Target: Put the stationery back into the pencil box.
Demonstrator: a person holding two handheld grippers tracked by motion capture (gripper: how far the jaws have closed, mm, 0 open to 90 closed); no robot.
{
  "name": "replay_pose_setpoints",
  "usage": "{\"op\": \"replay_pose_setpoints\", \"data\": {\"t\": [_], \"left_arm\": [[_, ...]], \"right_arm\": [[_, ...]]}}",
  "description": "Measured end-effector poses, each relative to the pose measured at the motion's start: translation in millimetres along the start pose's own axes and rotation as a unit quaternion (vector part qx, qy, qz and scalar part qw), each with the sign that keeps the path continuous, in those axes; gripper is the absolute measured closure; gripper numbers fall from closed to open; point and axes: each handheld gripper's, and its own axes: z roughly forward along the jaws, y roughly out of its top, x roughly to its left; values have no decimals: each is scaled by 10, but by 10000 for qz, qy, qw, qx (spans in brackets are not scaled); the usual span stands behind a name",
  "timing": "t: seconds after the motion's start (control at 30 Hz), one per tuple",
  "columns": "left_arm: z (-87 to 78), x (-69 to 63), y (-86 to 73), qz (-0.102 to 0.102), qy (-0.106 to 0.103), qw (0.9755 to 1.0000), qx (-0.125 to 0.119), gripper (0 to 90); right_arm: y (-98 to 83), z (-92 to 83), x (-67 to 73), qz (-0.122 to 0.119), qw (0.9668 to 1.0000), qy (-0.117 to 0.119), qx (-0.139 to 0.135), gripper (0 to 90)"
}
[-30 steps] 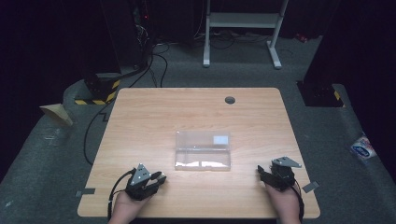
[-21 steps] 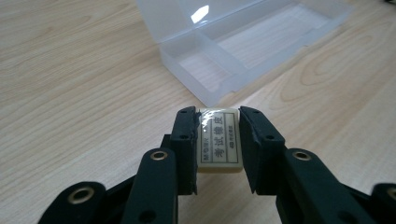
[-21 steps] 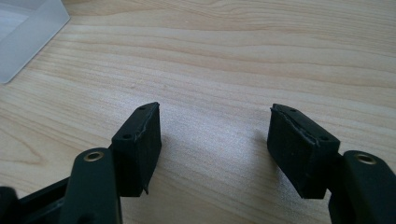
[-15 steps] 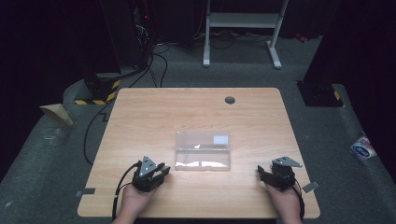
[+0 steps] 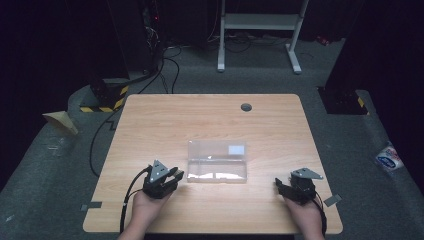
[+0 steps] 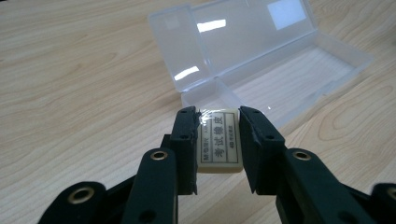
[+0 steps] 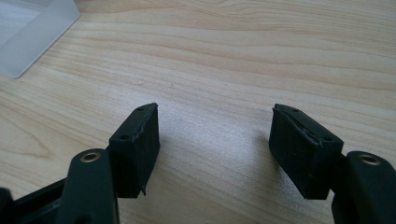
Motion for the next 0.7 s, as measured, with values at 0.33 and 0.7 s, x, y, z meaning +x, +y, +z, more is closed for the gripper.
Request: {"op": "replay_pose_setpoints", "data": {"t": [0.33, 0.7], "left_arm": [[66, -32, 53, 3, -134, 9999, -83, 678], [148, -84, 158, -216, -117, 9996, -141, 680]], "right_arm": [[11, 14, 3, -39, 10000, -14, -13, 337], [3, 3, 0, -19, 10000, -4, -2, 337]]}}
